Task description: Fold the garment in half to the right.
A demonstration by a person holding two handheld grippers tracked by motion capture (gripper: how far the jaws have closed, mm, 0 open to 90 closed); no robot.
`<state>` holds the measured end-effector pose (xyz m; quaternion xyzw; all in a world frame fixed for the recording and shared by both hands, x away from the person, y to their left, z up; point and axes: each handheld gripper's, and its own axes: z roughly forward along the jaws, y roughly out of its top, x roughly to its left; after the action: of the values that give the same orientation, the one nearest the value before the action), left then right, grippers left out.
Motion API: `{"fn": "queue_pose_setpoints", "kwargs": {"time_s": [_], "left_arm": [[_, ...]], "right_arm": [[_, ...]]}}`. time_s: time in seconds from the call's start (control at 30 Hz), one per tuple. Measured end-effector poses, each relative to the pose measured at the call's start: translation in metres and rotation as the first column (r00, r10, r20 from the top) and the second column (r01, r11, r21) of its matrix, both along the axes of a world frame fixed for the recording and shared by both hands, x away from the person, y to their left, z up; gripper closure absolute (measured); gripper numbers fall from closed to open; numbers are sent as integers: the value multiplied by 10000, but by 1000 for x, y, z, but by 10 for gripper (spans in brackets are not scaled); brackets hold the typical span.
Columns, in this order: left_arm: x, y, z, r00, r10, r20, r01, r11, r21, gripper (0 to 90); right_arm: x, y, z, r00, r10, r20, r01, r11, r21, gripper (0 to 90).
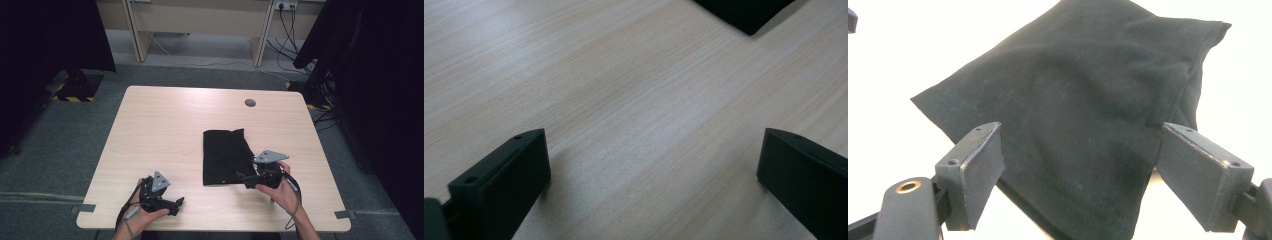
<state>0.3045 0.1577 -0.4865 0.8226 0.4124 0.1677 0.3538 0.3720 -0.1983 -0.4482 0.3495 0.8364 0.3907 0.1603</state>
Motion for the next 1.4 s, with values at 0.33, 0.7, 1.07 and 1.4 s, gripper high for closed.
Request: {"fn": "queue_pose_setpoints", "kwargs": {"time_s": [0.33, 0.7, 1.07, 1.4], "left_arm": [[0, 0, 0, 10000, 6, -13, -6, 10000, 10, 0], [0, 0, 0, 10000, 50, -14, -50, 10000, 2, 0], [0, 0, 0, 10000, 60, -1, -60, 10000, 0, 0], [0, 0, 0, 10000, 71, -11, -71, 10000, -5, 0]], "right_arm": [[-6, -14, -5, 9997, -212, -155, 213, 9998, 38, 189], [-16, -27, -12, 9990, -348, -265, 349, 9994, 42, 189], [-26, -35, -20, 9980, -426, -468, 425, 9991, -29, 186], [-35, -45, -27, 9964, -617, -582, 601, 9978, -276, 182]]}}
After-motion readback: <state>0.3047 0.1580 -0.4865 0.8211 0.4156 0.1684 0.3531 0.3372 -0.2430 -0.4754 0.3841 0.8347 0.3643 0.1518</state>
